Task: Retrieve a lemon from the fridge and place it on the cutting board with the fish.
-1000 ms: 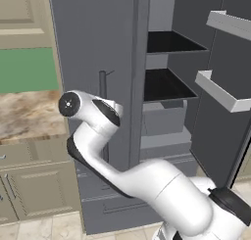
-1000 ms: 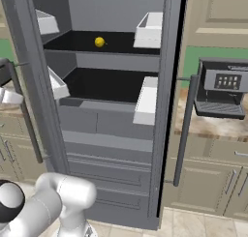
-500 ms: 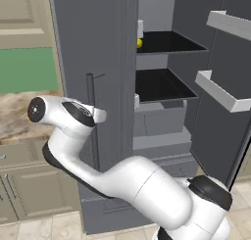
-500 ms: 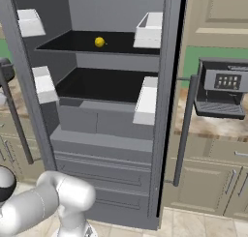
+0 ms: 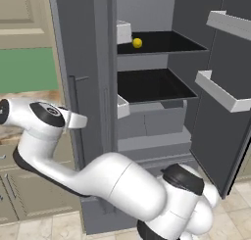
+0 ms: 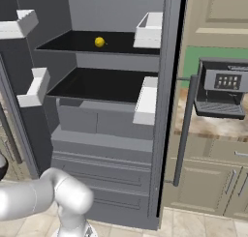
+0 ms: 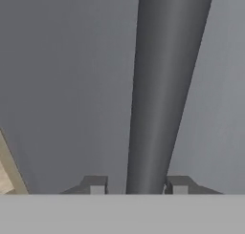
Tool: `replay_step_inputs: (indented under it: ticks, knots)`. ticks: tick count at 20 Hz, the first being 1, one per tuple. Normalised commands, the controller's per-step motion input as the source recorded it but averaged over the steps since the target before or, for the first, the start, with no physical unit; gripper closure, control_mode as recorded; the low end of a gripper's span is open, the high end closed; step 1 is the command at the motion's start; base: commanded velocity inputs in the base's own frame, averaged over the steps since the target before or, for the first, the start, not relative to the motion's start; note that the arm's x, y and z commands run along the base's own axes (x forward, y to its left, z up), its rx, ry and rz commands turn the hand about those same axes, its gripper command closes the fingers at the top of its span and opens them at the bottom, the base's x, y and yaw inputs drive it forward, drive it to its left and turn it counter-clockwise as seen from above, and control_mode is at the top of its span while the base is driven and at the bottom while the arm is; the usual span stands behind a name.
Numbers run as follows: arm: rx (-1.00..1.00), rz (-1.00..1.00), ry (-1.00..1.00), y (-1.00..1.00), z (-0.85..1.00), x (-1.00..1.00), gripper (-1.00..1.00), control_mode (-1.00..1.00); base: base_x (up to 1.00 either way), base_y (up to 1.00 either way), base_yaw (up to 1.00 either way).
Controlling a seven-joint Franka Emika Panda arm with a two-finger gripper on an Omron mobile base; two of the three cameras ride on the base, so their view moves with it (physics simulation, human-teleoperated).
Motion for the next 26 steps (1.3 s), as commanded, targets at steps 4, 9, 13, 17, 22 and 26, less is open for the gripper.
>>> replay_step_inputs:
  ticks: [4,9,13,17,22,26]
  knots:
    - [0.0,-0.07,-0.06,0.04,0.0,0.0,-1.0,-1.0,0.0,0.0,0.0]
    - [-0.02,-0.15,0.06,0.05,0.0,0.0,-1.0,-1.0,0.0,0.0,0.0]
    - [-0.08,-0.27,0.19,0.21,0.0,-0.1,-1.0,-1.0,0.0,0.0,0.0]
    - [-0.07,-0.2,0.12,0.2,0.0,-0.44,-1.0,-1.0,0.0,0.0,0.0]
    - [-0.03,-0.09,0.0,0.2,0.0,-0.55,-1.0,-1.0,0.0,0.0,0.0]
    - [-0.03,0.0,0.0,-0.12,-0.02,-1.0,-1.0,-1.0,0.0,0.0,0.0]
